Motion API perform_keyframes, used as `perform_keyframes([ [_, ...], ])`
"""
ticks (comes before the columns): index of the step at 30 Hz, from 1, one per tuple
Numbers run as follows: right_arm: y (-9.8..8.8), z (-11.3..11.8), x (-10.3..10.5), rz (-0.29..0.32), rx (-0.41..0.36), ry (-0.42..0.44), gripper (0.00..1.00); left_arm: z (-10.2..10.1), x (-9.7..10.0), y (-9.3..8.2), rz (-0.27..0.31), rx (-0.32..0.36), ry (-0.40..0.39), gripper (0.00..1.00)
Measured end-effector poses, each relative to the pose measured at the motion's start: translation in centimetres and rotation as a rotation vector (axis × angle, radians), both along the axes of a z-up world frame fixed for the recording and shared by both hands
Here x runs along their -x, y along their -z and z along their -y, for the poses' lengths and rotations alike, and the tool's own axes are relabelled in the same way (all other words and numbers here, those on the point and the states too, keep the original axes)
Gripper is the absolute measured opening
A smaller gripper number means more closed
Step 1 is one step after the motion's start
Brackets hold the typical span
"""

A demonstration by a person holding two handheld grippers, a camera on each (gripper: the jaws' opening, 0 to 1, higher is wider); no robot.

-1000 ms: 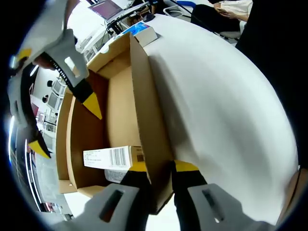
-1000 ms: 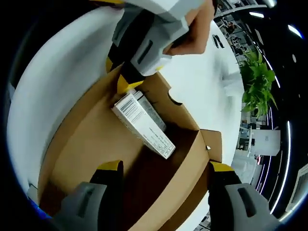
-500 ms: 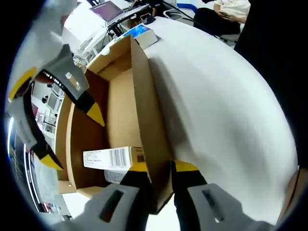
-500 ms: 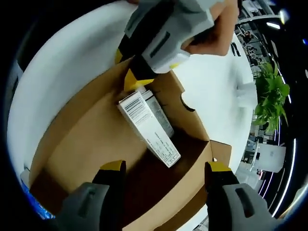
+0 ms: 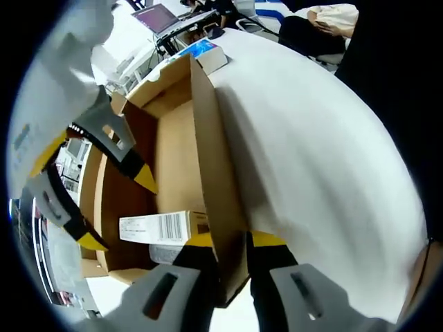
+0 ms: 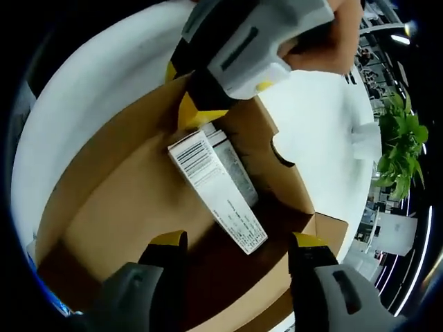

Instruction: Operate the shoe box by opening the lid, removing the specified soft item, and placing it in the target area until the item is outside and the box remains undamaged.

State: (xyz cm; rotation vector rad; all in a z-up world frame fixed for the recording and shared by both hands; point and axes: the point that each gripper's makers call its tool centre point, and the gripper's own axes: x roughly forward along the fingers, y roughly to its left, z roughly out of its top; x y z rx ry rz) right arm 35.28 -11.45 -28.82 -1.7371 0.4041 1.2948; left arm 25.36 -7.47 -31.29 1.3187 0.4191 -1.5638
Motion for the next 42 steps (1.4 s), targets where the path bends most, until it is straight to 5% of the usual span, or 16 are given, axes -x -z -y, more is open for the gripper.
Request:
perform_keyframes([
  [10,0.5,0.3,0.3,-0.017,0.013,-0.012,0.41,0.0,-0.1,0.0,0.008,-0.009,-0.002,0.13],
  [42,0.1,1.4,-0.3,-0.002,0.003,0.03,0.24,0.0,-0.2,0.1,0.021,-0.023,-0.008,0.13],
])
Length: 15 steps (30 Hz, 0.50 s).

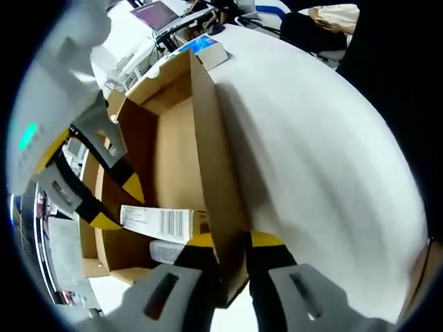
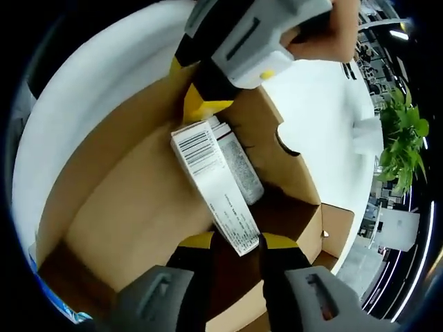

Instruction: Operate the shoe box by opening the lid, removing the specified soft item, and placing it in the target area until the item is outside and the box remains undamaged.

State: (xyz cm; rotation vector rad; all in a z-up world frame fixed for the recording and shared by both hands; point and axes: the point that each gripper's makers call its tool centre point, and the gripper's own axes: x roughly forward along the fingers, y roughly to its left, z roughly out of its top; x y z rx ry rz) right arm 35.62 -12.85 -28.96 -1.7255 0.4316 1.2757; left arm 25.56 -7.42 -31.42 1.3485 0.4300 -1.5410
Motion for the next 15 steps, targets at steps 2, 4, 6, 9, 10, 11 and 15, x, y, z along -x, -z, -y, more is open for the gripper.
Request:
perform_keyframes([
  [2,0.0,0.2,0.0,-0.001,-0.003,0.012,0.23,0.0,0.0,0.0,0.0,0.0,-0.001,0.13],
  [4,-0.1,0.5,0.0,-0.002,-0.005,0.028,0.21,0.0,0.0,0.0,0.003,-0.005,-0.001,0.13],
  [6,-0.1,0.8,0.2,-0.005,0.0,0.039,0.21,0.0,0.0,0.1,0.003,-0.01,-0.003,0.13],
  [9,-0.1,1.2,0.4,-0.014,-0.014,0.057,0.21,-0.1,0.0,0.1,0.006,-0.017,-0.007,0.13],
  [10,-0.2,1.2,0.5,-0.016,-0.024,0.063,0.21,-0.1,-0.1,0.1,0.01,-0.022,-0.007,0.13],
  [11,-0.1,1.4,0.4,-0.017,-0.026,0.068,0.2,-0.1,-0.1,0.2,0.011,-0.024,-0.008,0.13],
  [15,-0.1,2.1,0.5,-0.024,-0.029,0.087,0.19,-0.1,-0.1,0.1,0.012,-0.025,-0.008,0.13],
])
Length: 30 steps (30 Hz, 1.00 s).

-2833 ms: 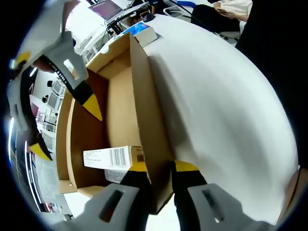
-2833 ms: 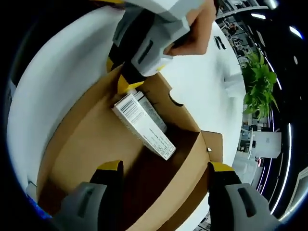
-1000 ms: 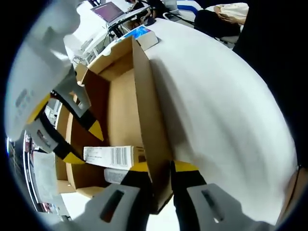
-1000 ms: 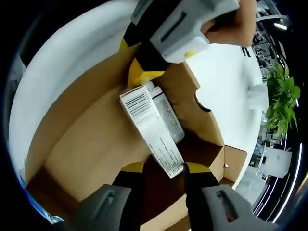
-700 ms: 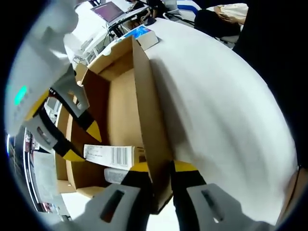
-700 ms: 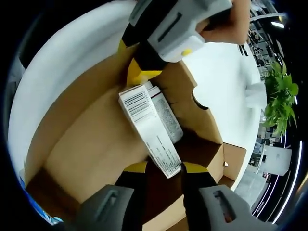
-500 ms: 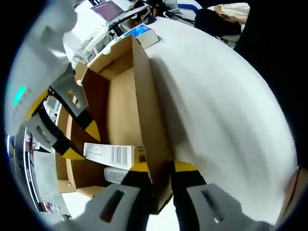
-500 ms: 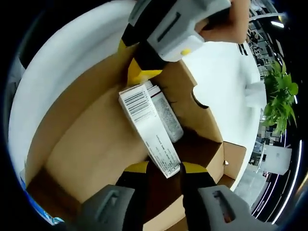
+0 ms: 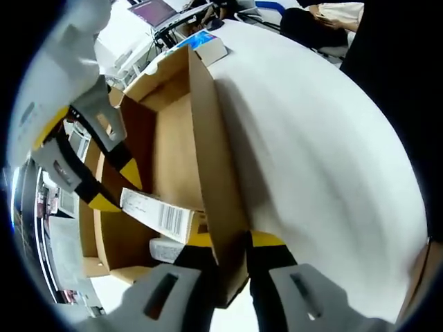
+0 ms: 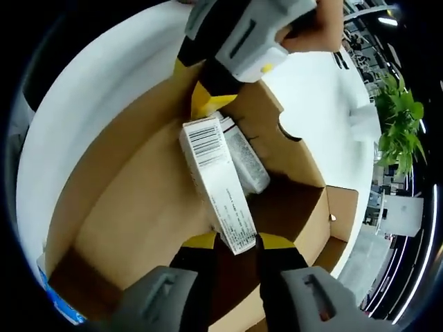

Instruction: Operate the shoe box by opening the lid, removing the specified soft item, and placing it in the target area until the item is outside and the box remains undamaged.

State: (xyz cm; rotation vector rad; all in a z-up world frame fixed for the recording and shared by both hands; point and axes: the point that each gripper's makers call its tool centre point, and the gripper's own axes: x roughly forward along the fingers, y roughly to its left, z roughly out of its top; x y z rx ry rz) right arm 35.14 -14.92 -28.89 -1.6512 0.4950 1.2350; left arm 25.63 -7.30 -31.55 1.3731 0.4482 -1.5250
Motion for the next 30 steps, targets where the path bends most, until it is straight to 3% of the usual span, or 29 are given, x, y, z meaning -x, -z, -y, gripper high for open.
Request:
perform_keyframes([
  [19,-0.1,2.5,1.7,-0.039,-0.029,0.124,0.18,0.1,0.0,0.0,0.001,0.004,0.005,0.13],
  [23,0.1,3.0,2.7,-0.064,-0.048,0.165,0.29,0.1,0.0,0.0,0.002,0.002,0.004,0.13],
  [27,0.4,3.1,2.4,-0.076,-0.049,0.167,0.37,0.1,0.0,0.0,0.002,0.001,0.002,0.13],
  [30,0.3,3.2,2.4,-0.085,-0.024,0.164,0.38,0.1,0.0,0.0,0.003,0.0,0.002,0.13],
])
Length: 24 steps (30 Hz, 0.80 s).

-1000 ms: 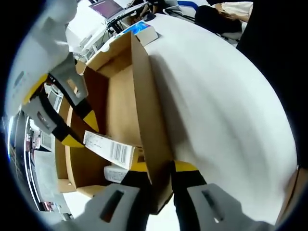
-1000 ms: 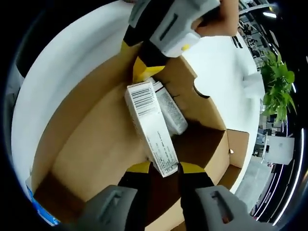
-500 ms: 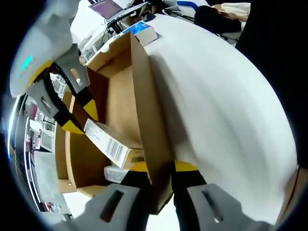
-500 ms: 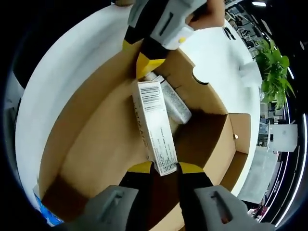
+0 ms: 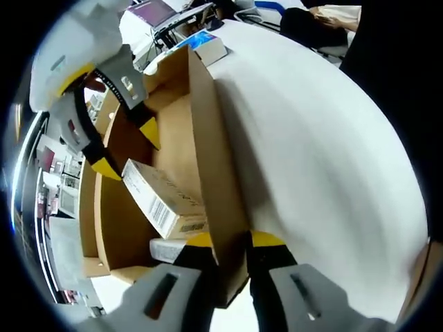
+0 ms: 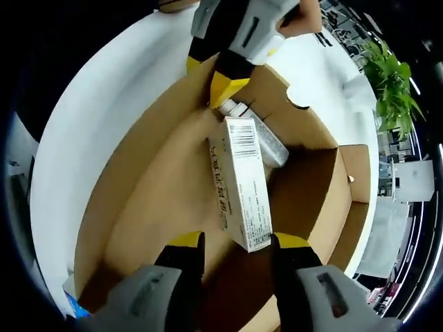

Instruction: Operate the shoe box by opening the lid, removing the specified soft item, and placing it in the target area until the item is outside and the box remains undamaged.

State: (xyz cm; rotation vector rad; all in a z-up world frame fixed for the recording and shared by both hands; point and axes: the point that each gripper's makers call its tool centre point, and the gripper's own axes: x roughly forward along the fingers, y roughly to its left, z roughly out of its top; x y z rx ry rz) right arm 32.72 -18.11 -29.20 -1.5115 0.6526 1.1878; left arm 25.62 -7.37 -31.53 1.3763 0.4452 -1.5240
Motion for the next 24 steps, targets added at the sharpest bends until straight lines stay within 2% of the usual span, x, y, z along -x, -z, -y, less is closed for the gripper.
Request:
perform_keyframes([
  [5,-0.4,-1.8,0.1,-0.032,-0.037,-0.011,0.38,0.0,0.0,0.0,0.0,-0.001,0.002,0.13],
  [12,1.0,-3.5,-0.1,-0.098,-0.038,-0.055,0.35,-0.1,0.0,0.0,0.0,0.0,0.003,0.13],
  [21,1.7,-2.5,0.9,-0.137,-0.037,-0.024,0.26,-0.1,0.0,0.0,-0.001,-0.001,0.004,0.13],
  [24,1.8,-1.7,1.3,-0.145,-0.032,0.024,0.22,-0.1,0.0,0.0,0.0,-0.002,0.003,0.13],
])
